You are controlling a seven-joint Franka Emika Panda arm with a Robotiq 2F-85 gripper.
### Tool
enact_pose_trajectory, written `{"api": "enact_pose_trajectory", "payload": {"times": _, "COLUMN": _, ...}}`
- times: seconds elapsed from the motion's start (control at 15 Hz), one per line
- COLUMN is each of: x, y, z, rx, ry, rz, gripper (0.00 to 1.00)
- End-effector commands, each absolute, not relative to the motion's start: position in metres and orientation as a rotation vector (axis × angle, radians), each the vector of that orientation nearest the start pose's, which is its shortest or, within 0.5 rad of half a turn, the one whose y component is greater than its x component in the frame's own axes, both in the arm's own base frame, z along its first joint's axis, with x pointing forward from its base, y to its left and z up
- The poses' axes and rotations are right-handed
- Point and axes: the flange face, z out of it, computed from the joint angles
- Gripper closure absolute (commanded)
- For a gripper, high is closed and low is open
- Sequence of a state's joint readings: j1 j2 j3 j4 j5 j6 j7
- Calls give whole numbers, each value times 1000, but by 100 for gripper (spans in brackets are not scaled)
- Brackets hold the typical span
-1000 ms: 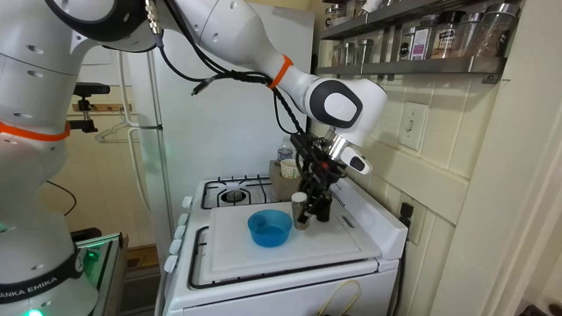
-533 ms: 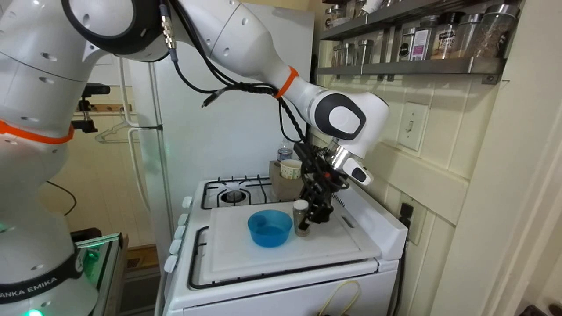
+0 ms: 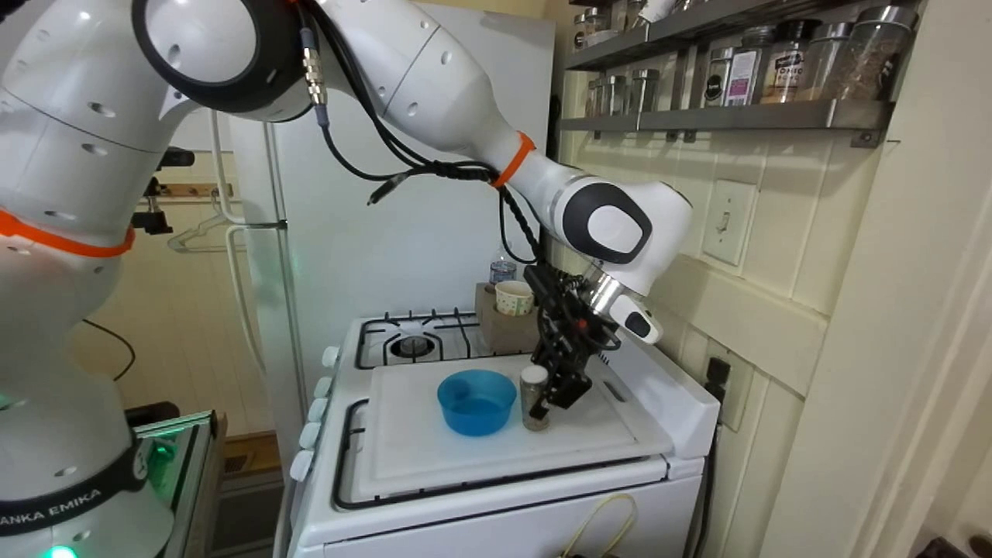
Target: Pour the contents from the grey bottle into the blue bowl
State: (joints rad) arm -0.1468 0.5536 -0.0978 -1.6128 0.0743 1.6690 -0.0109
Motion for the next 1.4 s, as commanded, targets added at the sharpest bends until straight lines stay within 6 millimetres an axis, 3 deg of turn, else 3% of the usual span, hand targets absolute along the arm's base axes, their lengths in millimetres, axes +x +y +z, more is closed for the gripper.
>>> {"api": "enact_pose_trajectory", "payload": {"times": 0.0, "x": 618, "y": -143, "z": 271, "rx": -2933, "ry": 408, "rz": 746, "gripper": 77}}
{"api": "enact_pose_trajectory", "payload": {"times": 0.07, "x": 619, "y": -142, "z": 271, "rx": -2934, "ry": 409, "rz": 747, "gripper": 27}}
{"api": "enact_pose_trajectory", "payload": {"times": 0.2, "x": 620, "y": -141, "z": 273, "rx": -2940, "ry": 399, "rz": 734, "gripper": 21}}
{"api": "enact_pose_trajectory", "payload": {"times": 0.4, "x": 623, "y": -135, "z": 290, "rx": -2964, "ry": 366, "rz": 684, "gripper": 0}}
{"api": "enact_pose_trajectory", "payload": {"times": 0.6, "x": 628, "y": -126, "z": 316, "rx": -3007, "ry": 322, "rz": 621, "gripper": 0}}
{"api": "enact_pose_trajectory", "payload": {"times": 0.93, "x": 630, "y": -113, "z": 339, "rx": -3044, "ry": 255, "rz": 544, "gripper": 0}}
{"api": "enact_pose_trajectory", "payload": {"times": 1.13, "x": 618, "y": -105, "z": 373, "rx": -3211, "ry": 198, "rz": 518, "gripper": 0}}
{"api": "enact_pose_trajectory", "payload": {"times": 1.33, "x": 588, "y": -87, "z": 424, "rx": -3370, "ry": 77, "rz": 458, "gripper": 0}}
